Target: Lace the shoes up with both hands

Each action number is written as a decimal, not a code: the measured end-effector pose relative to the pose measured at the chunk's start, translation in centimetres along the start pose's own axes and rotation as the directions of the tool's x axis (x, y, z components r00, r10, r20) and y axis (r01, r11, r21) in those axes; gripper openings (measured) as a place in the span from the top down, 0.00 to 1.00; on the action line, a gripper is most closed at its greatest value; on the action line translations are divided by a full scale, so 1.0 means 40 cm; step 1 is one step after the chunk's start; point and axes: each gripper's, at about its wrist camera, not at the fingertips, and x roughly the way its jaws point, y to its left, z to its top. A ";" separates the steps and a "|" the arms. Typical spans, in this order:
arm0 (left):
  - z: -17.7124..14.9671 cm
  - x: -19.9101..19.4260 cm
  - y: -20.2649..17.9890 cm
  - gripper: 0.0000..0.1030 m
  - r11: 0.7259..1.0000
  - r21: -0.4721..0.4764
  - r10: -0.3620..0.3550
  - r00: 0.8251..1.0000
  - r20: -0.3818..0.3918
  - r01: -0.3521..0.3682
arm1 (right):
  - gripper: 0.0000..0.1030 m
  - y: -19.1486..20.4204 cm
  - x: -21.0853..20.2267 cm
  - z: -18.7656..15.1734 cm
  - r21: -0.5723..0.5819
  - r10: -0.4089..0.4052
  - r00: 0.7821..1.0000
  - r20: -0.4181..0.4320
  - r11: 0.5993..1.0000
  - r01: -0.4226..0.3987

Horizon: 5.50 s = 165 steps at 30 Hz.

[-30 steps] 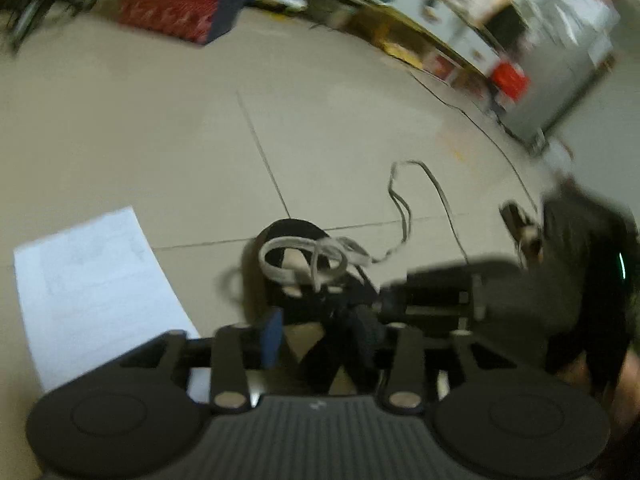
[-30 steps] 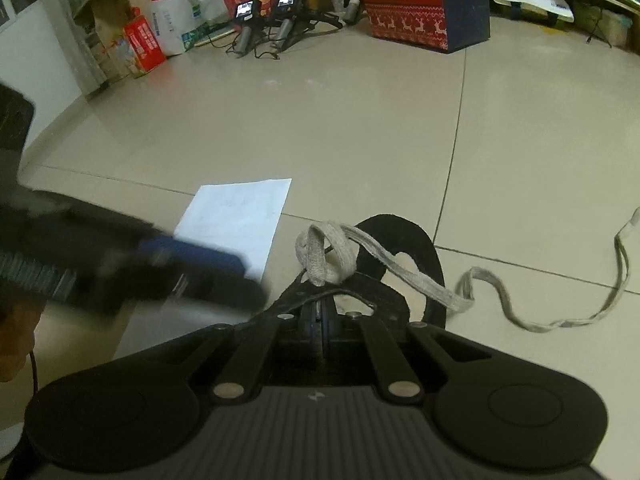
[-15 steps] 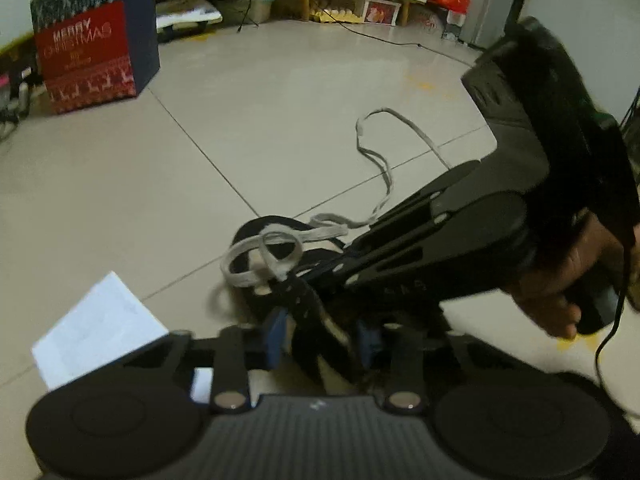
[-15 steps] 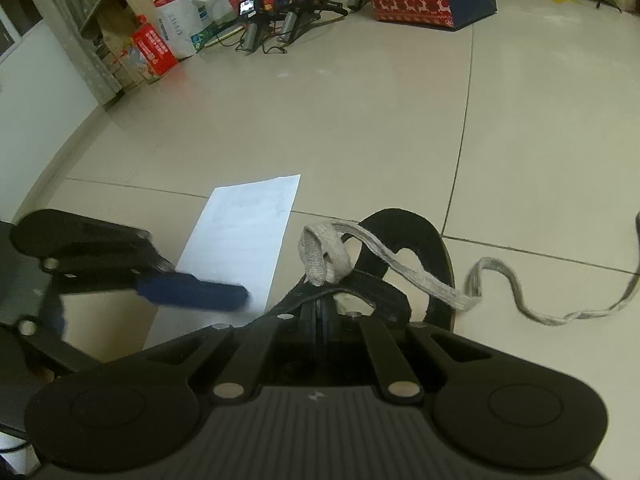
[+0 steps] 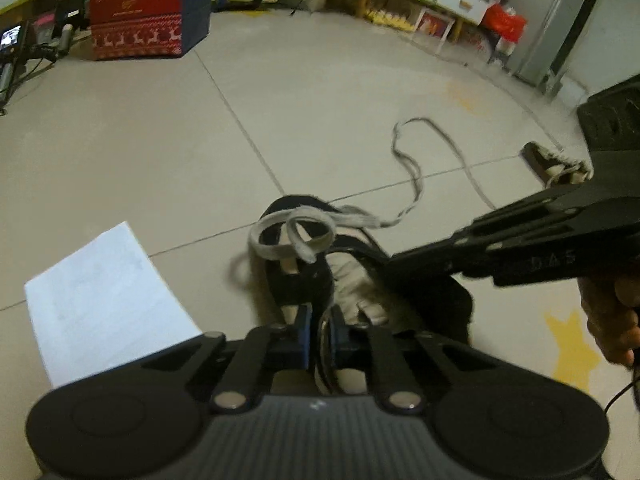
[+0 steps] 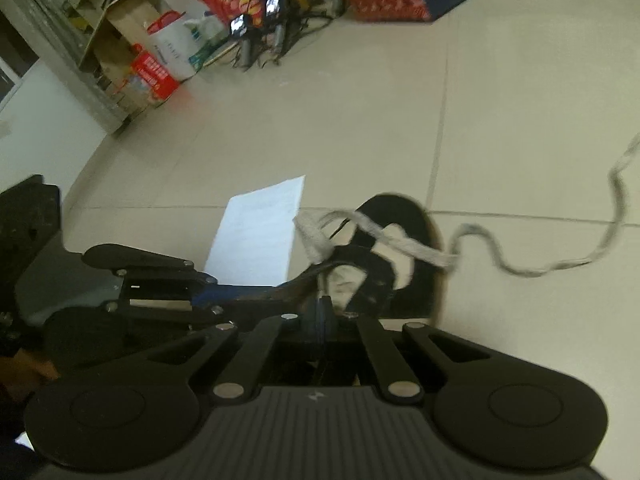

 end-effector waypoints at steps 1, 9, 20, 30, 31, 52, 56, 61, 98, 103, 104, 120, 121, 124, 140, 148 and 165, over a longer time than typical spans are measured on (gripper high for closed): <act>0.000 0.000 -0.001 0.90 1.000 -0.002 -0.004 1.000 0.005 0.004 | 1.00 0.012 -0.009 0.002 -0.033 -0.014 1.000 0.020 0.999 0.015; -0.005 0.006 0.007 0.89 0.999 -0.038 -0.030 0.999 0.010 0.031 | 0.90 0.071 0.090 0.020 -0.178 -0.063 0.997 -0.051 0.983 0.053; -0.008 0.008 -0.017 0.86 1.000 0.017 -0.014 1.000 0.016 0.014 | 0.83 0.063 0.163 0.057 -0.181 -0.072 0.988 -0.139 0.982 0.046; -0.009 0.010 -0.023 0.86 1.000 0.004 -0.021 1.000 0.013 0.021 | 0.96 0.040 0.157 0.054 -0.143 -0.022 0.992 -0.122 0.990 0.005; -0.009 0.011 -0.021 0.86 1.000 -0.006 -0.022 1.000 0.011 0.022 | 0.96 0.038 0.153 0.051 -0.136 -0.021 0.993 -0.118 0.991 0.005; -0.036 0.039 -0.052 0.92 0.993 -0.119 -0.019 1.000 0.021 0.021 | 0.97 0.003 0.049 -0.037 -0.012 -0.073 0.997 -0.038 0.997 0.073; -0.044 0.017 -0.061 0.91 0.995 -0.103 0.005 0.999 0.040 0.000 | 0.97 0.059 0.083 0.011 -0.172 -0.067 0.997 -0.025 0.983 0.062; -0.051 0.031 -0.030 0.69 0.991 -0.116 0.063 0.998 0.018 -0.061 | 0.96 0.071 0.143 0.028 -0.233 -0.045 0.996 -0.080 0.972 0.025; -0.039 0.145 -0.082 0.87 0.994 0.073 0.089 0.996 -0.031 -0.087 | 1.00 0.077 0.031 -0.015 -0.180 -0.080 0.994 -0.075 0.981 0.066; -0.045 0.143 -0.085 0.87 0.991 0.103 0.090 0.996 -0.025 -0.087 | 0.97 0.092 0.094 0.016 -0.203 -0.117 0.986 -0.122 0.975 0.090; -0.046 0.143 -0.086 0.86 0.990 0.106 0.092 0.996 -0.023 -0.089 | 0.97 0.086 0.104 0.026 -0.191 -0.109 0.984 -0.139 0.978 0.082; -0.052 0.141 -0.094 0.83 0.984 0.140 0.111 0.994 -0.019 -0.107 | 0.87 0.048 0.142 0.051 -0.106 -0.059 0.982 -0.177 0.994 0.041; -0.052 0.141 -0.093 0.83 0.985 0.139 0.109 0.994 -0.020 -0.105 | 0.87 0.048 0.146 0.054 -0.110 -0.056 0.982 -0.178 0.993 0.037; -0.053 0.140 -0.089 0.80 0.987 0.129 0.098 0.995 -0.022 -0.094 | 0.87 0.034 0.166 0.047 -0.082 -0.037 0.983 -0.179 0.996 0.022; -0.047 0.148 -0.107 0.70 0.971 0.210 0.121 0.992 -0.019 -0.115 | 0.87 -0.033 0.154 0.022 0.120 0.095 0.990 -0.107 0.989 -0.082; -0.044 0.166 -0.108 0.69 0.968 0.217 0.135 0.990 -0.029 -0.126 | 0.96 0.049 0.148 0.014 -0.069 -0.057 0.994 -0.091 0.996 0.051; -0.056 0.164 -0.079 0.82 0.987 0.083 0.140 0.990 -0.018 -0.138 | 0.97 0.073 0.120 -0.002 -0.099 -0.094 0.993 -0.068 0.991 0.087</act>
